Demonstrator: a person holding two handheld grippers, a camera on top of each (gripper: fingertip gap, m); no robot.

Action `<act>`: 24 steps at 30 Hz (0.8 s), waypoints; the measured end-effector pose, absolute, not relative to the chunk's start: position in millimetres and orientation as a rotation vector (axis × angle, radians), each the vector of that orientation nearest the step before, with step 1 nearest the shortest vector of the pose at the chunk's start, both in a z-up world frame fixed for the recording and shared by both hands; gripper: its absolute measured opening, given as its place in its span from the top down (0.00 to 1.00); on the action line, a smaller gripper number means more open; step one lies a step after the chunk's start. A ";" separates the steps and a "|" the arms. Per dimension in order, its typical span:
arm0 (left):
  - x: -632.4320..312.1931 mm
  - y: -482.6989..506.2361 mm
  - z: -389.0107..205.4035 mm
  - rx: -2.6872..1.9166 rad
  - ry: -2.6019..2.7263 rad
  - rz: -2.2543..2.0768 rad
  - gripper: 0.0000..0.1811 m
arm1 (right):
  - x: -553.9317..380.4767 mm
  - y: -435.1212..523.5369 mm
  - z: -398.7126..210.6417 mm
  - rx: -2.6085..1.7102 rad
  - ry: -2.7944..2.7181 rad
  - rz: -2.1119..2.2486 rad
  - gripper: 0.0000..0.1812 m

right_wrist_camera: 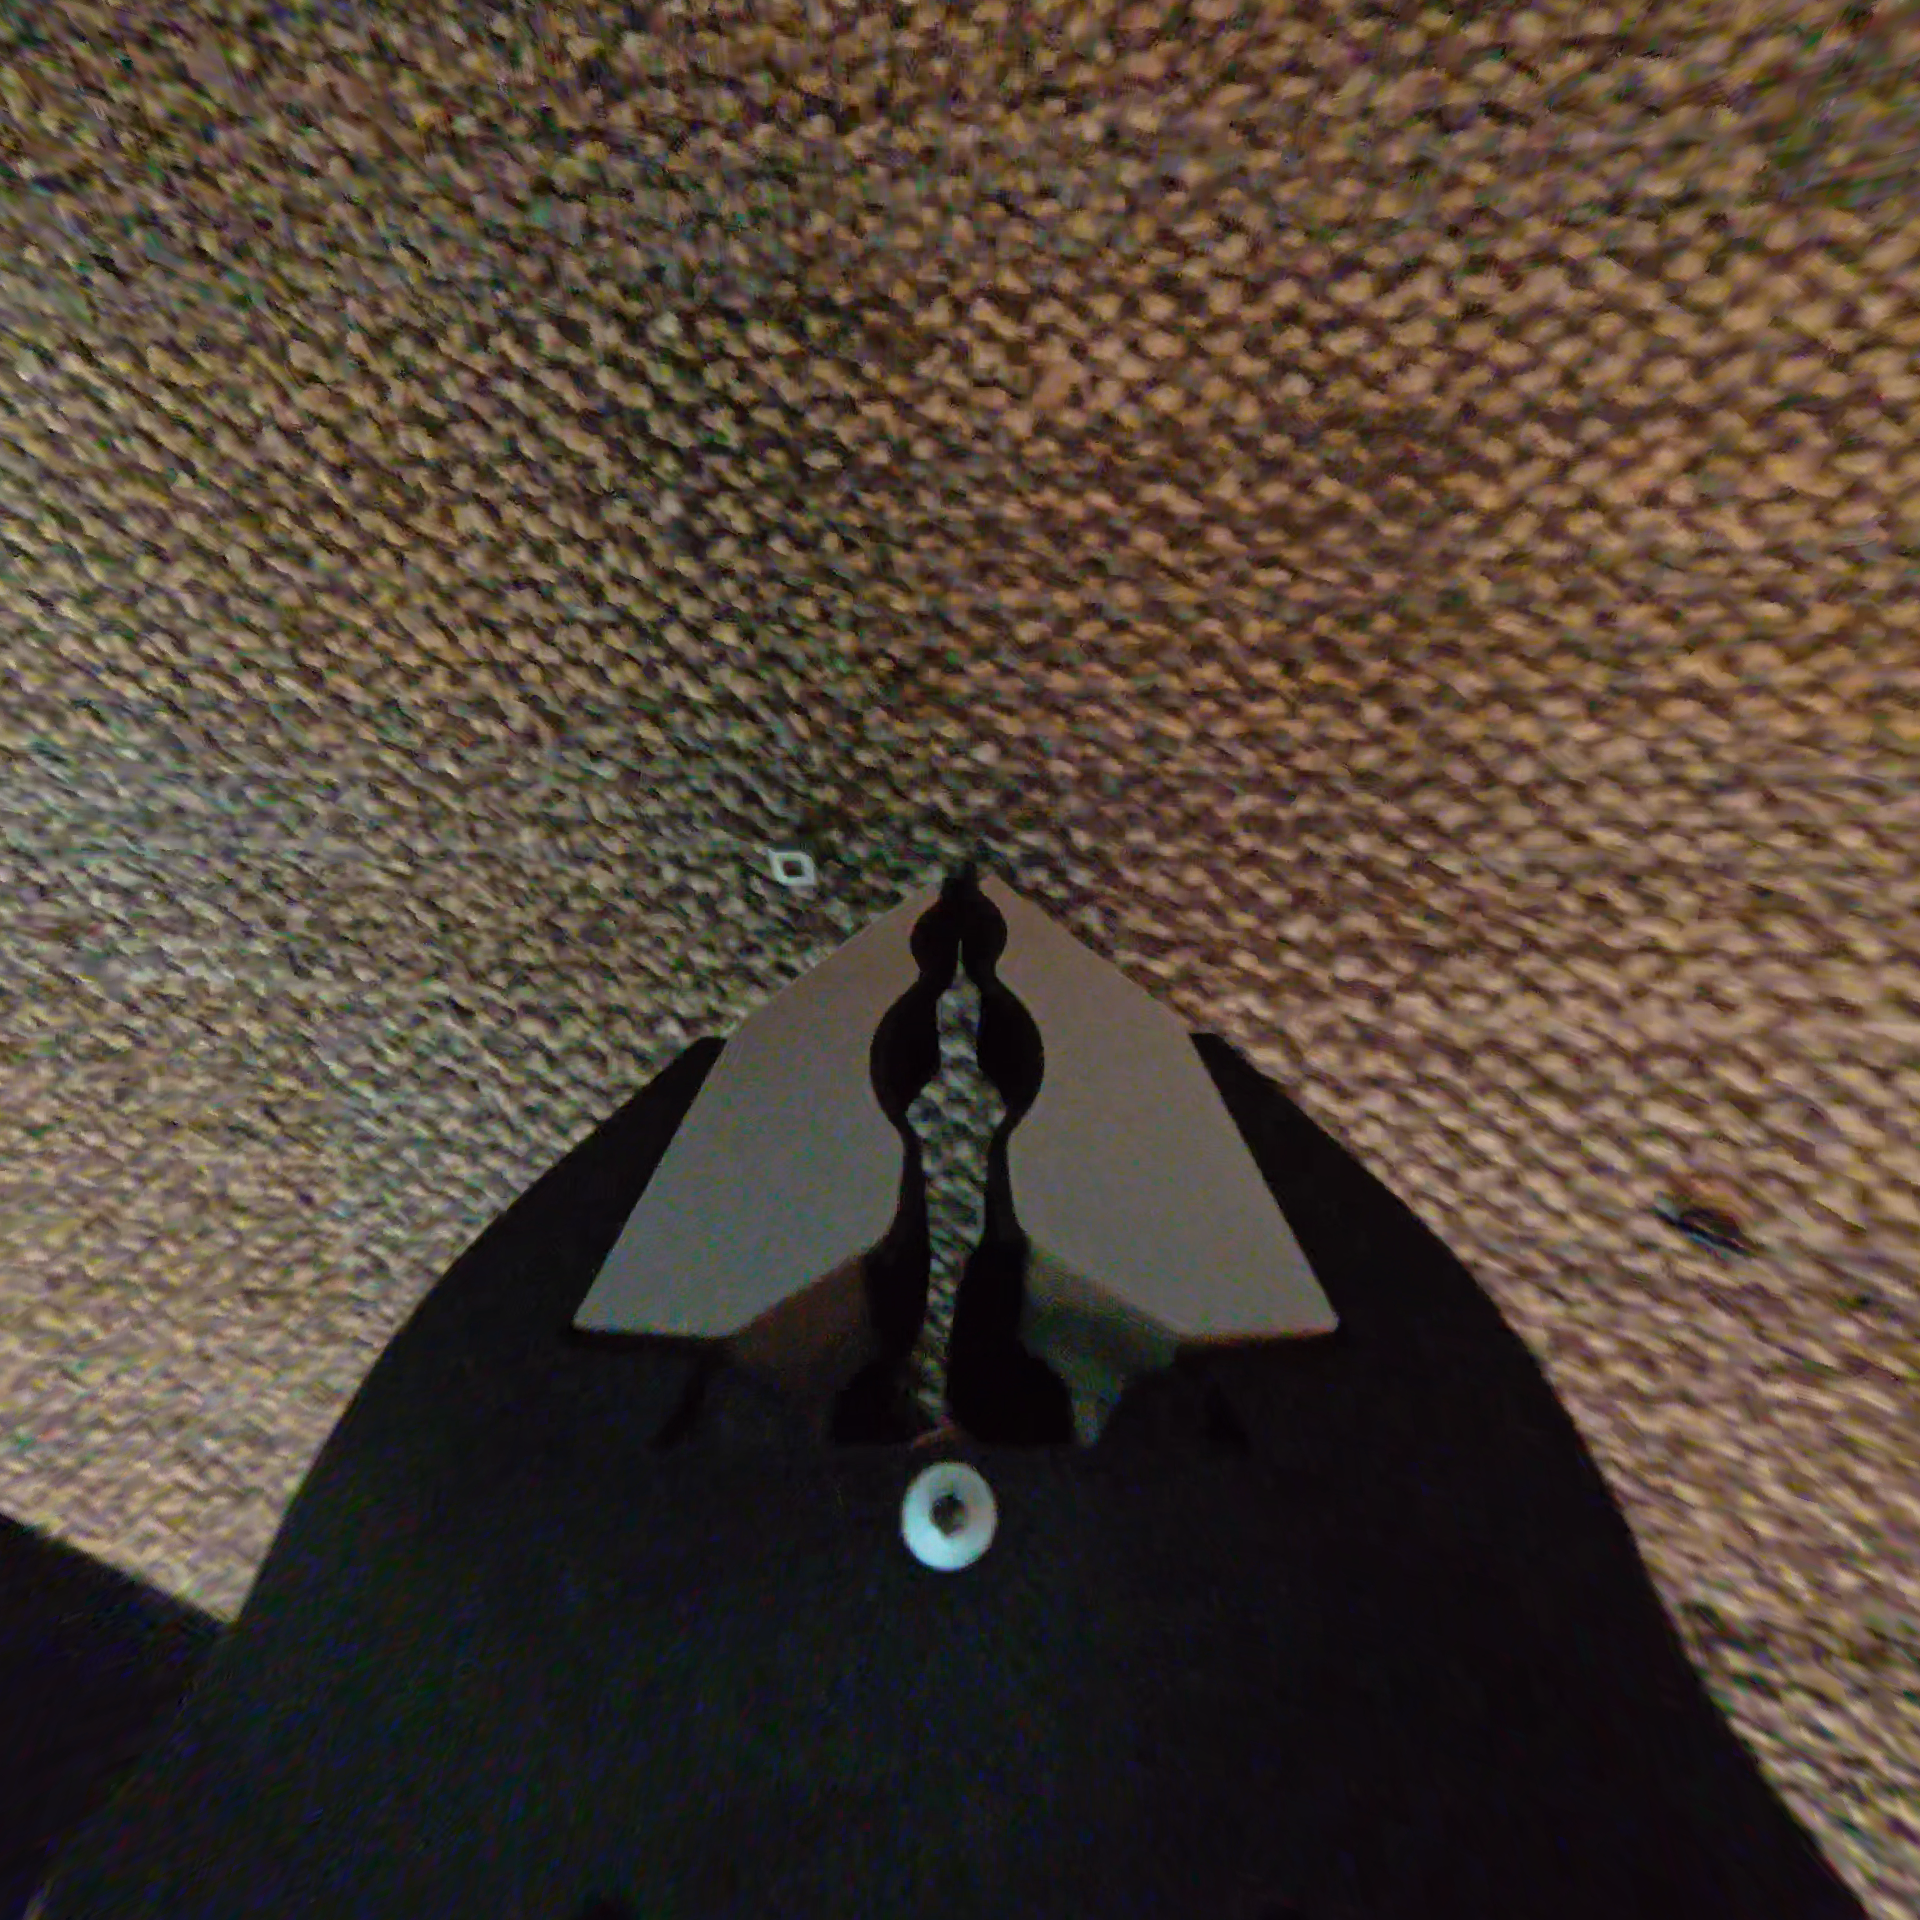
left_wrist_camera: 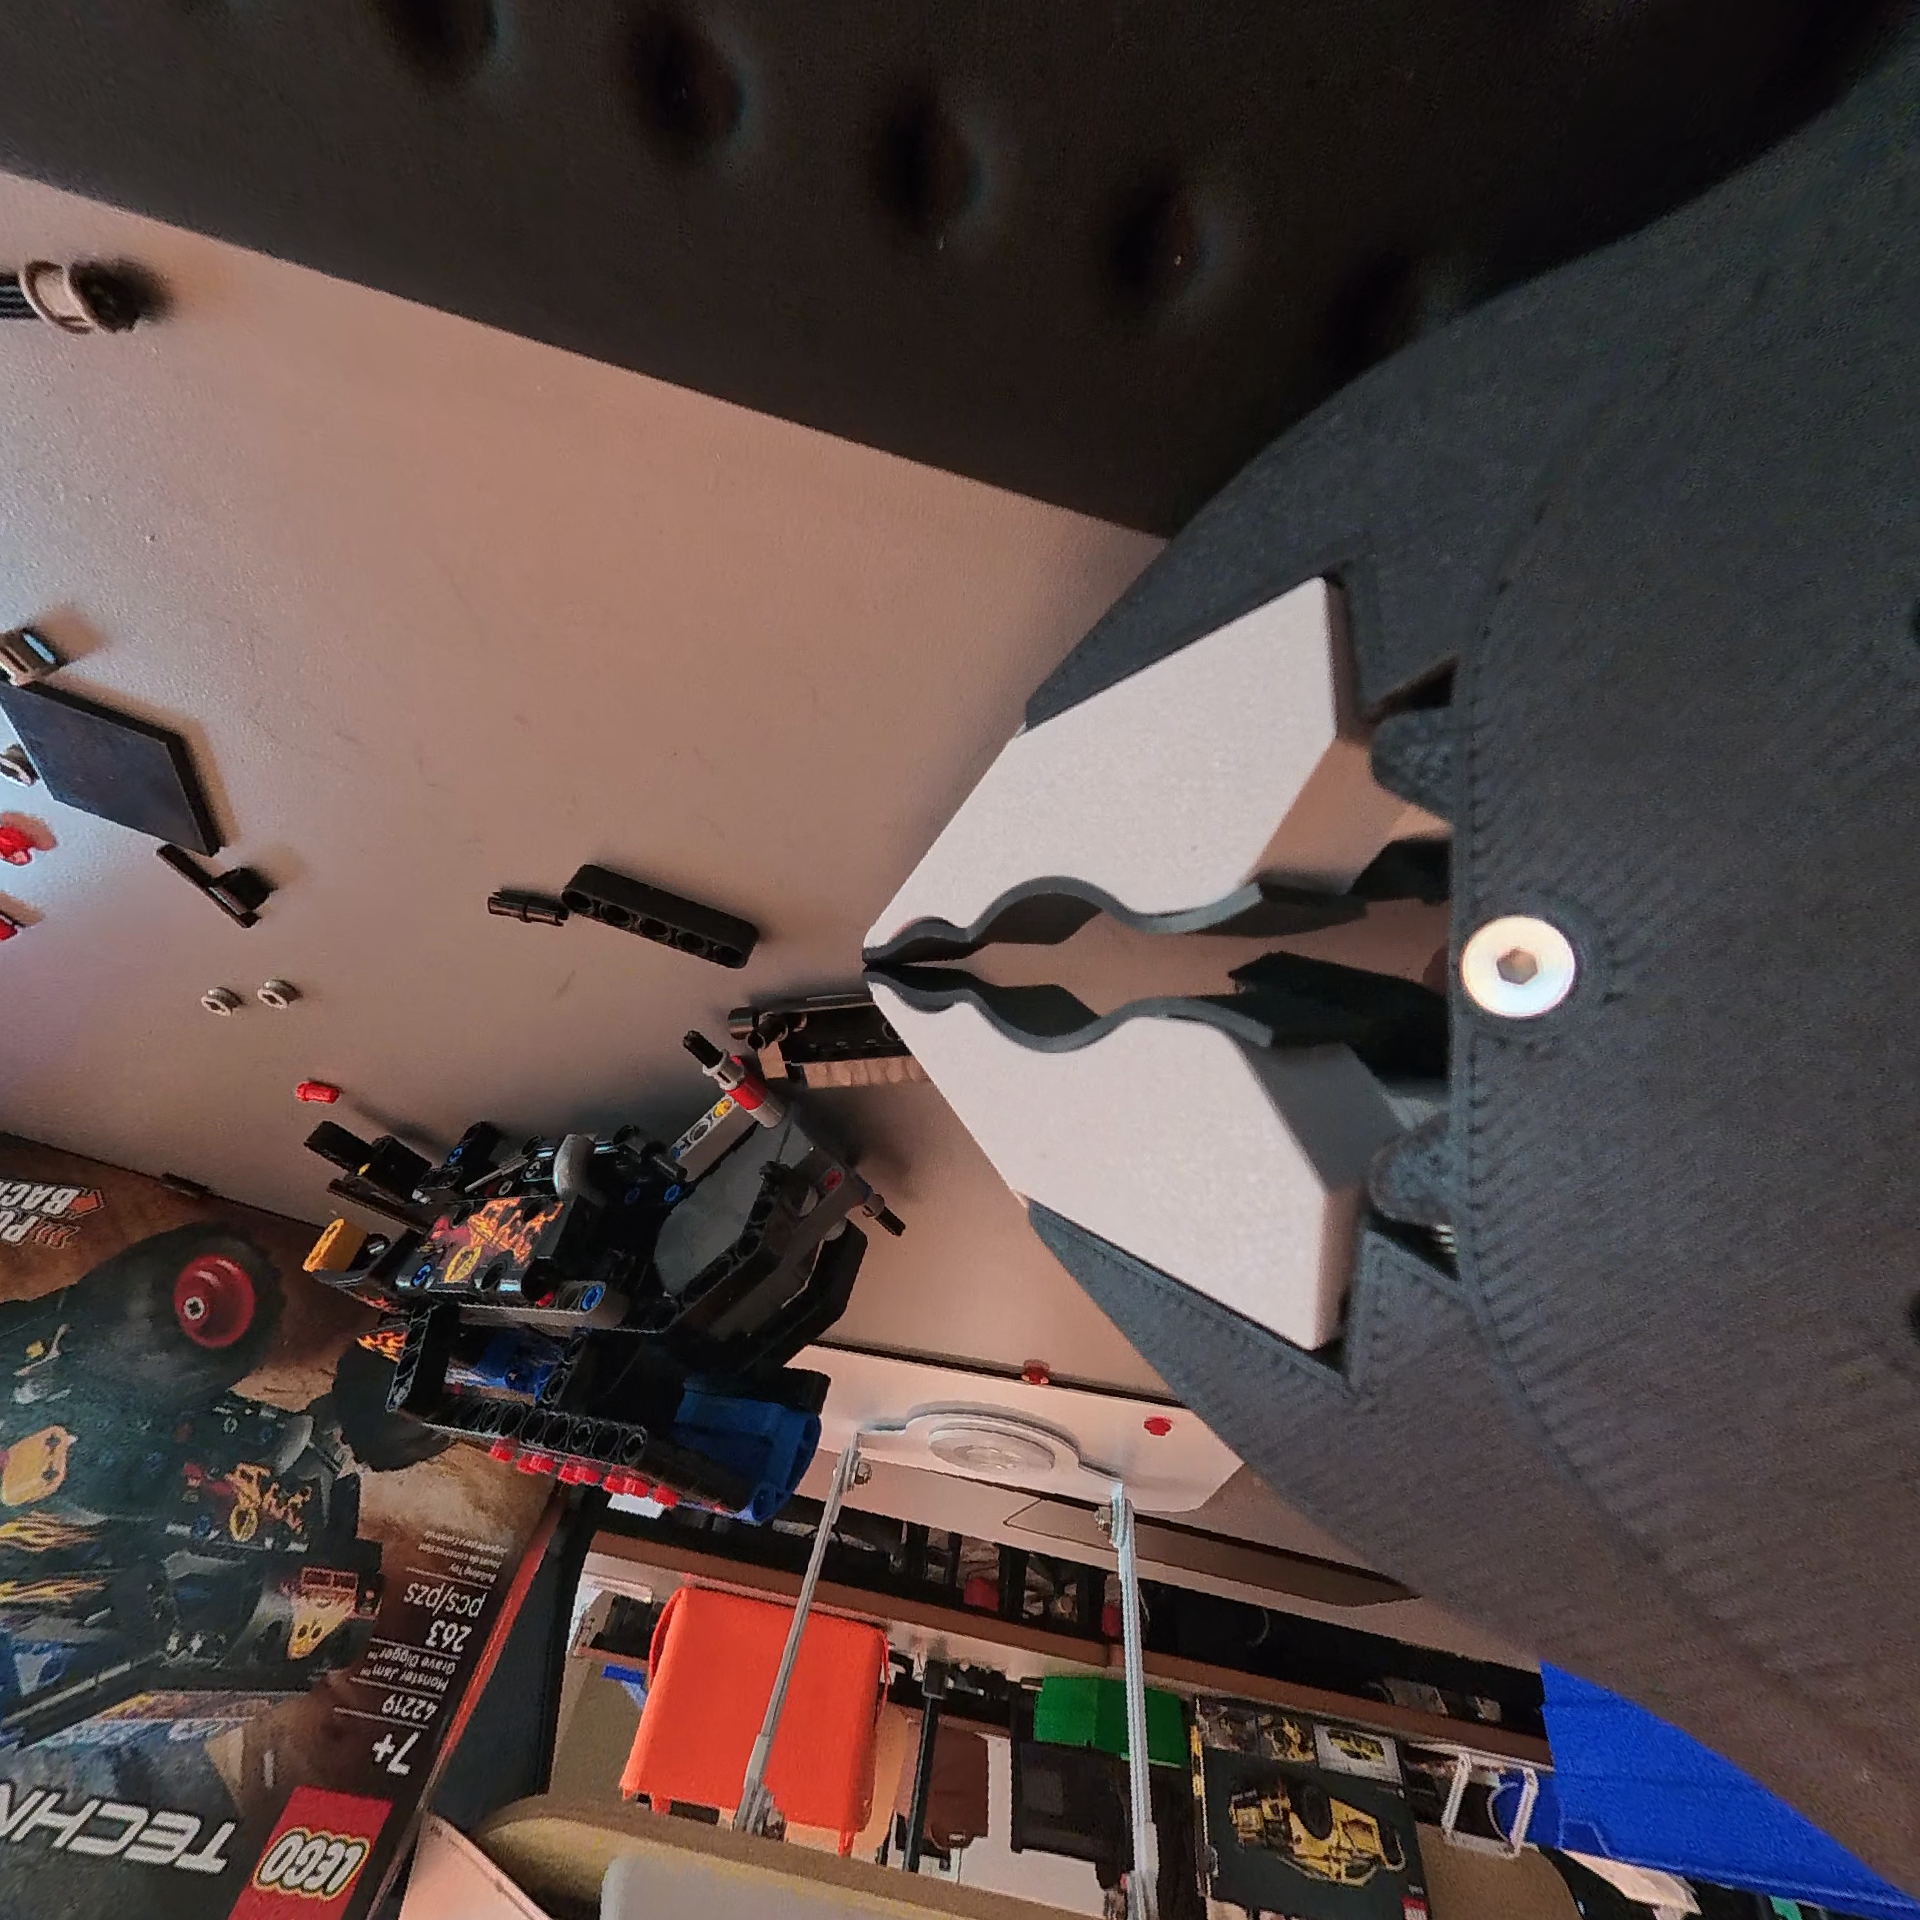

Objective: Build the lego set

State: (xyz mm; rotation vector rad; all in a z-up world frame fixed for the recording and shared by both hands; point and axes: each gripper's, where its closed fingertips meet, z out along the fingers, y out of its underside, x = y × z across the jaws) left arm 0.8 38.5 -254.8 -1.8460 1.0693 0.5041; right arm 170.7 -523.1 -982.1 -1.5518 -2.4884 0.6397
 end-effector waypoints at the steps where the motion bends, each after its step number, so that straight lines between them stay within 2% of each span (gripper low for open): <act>1: 0.8 38.4 -254.7 -1.846 1.070 0.505 1.00 | 170.5 -513.7 -977.6 -1.549 -2.469 0.654 1.00; 8: 0.7 37.9 -255.3 -1.848 1.068 0.503 1.00 | 166.5 -429.8 -940.7 -1.964 -2.037 1.007 1.00; 13: 0.5 38.5 -254.9 -1.848 1.066 0.503 1.00 | 166.8 -420.1 -919.9 -2.073 -1.859 1.263 1.00; 16: 0.2 38.0 -255.2 -1.850 1.066 0.504 1.00 | 171.6 -451.5 -926.5 -1.907 -2.098 1.186 0.99; 17: 0.2 38.0 -255.2 -1.851 1.066 0.504 1.00 | 173.9 -469.5 -932.0 -1.797 -2.233 1.118 0.92; 20: 0.3 38.6 -256.1 -1.855 1.066 0.504 1.00 | 178.5 -516.9 -951.2 -1.546 -2.493 0.920 0.88; 22: 0.6 38.5 -256.2 -1.856 1.066 0.502 1.00 | 178.8 -536.1 -965.3 -1.462 -2.567 0.789 0.81; 24: 0.2 38.6 -256.0 -1.854 1.067 0.504 1.00 | 179.3 -550.9 -975.8 -1.393 -2.623 0.689 0.80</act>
